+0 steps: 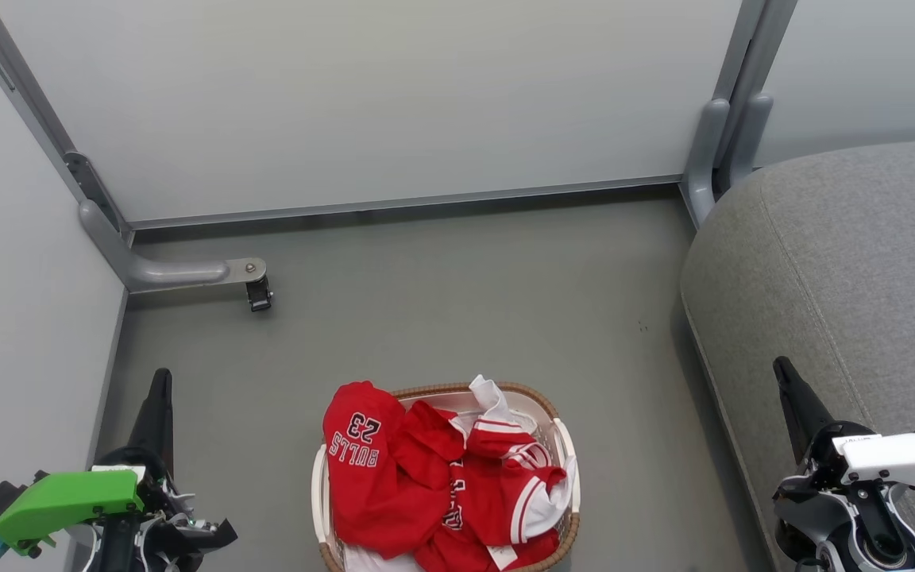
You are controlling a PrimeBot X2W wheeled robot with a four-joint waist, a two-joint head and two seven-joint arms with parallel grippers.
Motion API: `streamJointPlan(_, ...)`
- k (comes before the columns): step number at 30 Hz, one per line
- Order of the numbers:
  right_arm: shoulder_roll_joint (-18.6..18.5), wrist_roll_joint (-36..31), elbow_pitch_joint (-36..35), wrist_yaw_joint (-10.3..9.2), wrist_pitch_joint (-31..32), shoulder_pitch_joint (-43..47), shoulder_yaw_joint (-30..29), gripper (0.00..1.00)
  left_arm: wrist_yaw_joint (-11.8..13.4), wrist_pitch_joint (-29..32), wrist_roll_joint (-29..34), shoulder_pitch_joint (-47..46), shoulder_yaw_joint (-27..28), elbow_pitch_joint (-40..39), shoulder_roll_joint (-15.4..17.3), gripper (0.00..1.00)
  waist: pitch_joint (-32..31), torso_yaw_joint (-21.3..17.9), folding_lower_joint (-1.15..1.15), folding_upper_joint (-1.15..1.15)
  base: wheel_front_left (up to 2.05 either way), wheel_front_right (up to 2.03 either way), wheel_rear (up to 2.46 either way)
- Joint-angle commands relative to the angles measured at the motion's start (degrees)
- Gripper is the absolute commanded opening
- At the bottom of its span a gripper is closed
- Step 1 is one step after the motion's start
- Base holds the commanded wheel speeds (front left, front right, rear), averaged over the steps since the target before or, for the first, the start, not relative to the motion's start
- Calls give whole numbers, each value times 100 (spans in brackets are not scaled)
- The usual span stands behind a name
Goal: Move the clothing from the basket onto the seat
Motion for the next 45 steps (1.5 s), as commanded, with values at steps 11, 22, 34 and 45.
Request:
streamJointPlan(11,-36,22,-20,-2,13,-42,-9,0,-26,11,-19,-60,5,-8,1,0,0,0,0,0,0,0,0)
streamJointPlan(22,-36,22,-20,-2,13,-42,-9,0,-26,11,-18,-60,5,-8,1,0,0,0,0,0,0,0,0)
streamJointPlan(34,-36,22,-20,-2,13,-42,-9,0,-26,11,-18,-61,5,-8,1,0,0,0,0,0,0,0,0)
streamJointPlan(45,-36,22,-20,-2,13,-42,-9,0,-26,11,-18,-61,5,-8,1,0,0,0,0,0,0,0,0)
